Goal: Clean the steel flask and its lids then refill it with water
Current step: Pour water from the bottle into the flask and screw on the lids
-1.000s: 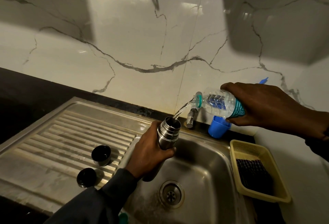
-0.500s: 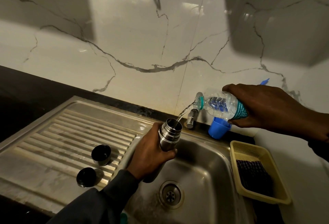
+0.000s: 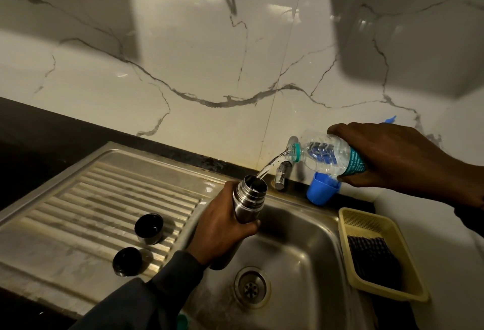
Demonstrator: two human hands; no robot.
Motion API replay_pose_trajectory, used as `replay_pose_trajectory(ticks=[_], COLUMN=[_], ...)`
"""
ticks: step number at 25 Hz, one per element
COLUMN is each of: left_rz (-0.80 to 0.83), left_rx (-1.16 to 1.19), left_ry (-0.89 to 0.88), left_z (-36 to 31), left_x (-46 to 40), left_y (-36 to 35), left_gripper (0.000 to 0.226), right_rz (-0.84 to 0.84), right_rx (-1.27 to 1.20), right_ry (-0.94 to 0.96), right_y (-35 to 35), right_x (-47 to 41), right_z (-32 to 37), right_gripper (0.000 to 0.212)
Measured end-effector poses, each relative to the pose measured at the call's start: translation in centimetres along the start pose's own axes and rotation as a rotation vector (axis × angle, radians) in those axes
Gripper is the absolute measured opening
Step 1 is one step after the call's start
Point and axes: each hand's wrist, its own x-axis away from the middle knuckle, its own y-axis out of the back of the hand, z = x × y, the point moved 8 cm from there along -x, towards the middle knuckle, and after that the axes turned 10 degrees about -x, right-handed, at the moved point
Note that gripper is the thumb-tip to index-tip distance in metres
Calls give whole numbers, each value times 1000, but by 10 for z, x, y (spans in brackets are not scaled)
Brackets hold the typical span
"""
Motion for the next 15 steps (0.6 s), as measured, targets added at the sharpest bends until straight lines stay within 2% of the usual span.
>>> replay_pose_trajectory(ticks=[15], left_rz=[-12], left_rx=[-8], left_ry=[-15], left_z=[-6], left_x=[0], left_y=[2], left_gripper=[68], right_rz=[-54], right_rx=[59], right_ry=[74], right_y=[2], right_x=[0], right_z=[2], right_gripper=[76])
